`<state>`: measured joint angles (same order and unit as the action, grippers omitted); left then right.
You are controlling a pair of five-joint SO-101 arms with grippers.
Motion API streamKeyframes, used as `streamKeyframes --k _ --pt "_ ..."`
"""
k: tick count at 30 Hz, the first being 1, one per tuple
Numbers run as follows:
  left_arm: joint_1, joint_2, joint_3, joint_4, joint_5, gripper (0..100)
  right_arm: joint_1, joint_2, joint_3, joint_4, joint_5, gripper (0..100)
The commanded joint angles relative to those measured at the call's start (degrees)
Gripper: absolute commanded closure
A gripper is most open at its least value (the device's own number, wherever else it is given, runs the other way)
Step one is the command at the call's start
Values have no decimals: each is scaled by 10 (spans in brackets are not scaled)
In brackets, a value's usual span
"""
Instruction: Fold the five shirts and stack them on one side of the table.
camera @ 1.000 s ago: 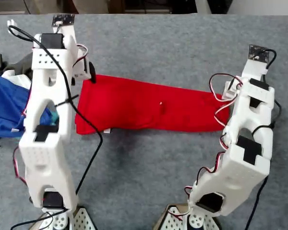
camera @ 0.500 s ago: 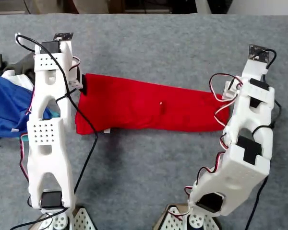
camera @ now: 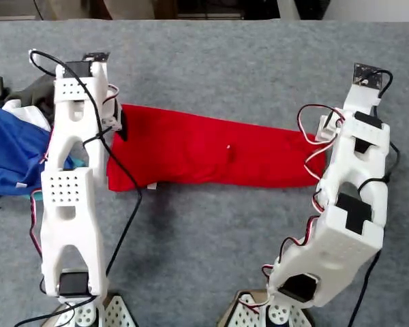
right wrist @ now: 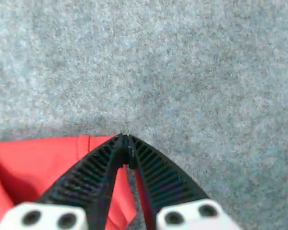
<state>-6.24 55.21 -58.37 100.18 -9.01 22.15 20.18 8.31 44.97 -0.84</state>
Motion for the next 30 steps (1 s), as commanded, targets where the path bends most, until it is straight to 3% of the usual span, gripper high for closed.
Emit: streamKeyframes --k 1,27,30 --pt "18 -11 -4 6 3 791 10 -22 -2 -11 -5 993" --pt "7 66 -5 -22 6 798 10 -22 -2 -11 -5 993" --pt "8 67 -5 -20 6 844 10 -22 -2 -11 -5 993"
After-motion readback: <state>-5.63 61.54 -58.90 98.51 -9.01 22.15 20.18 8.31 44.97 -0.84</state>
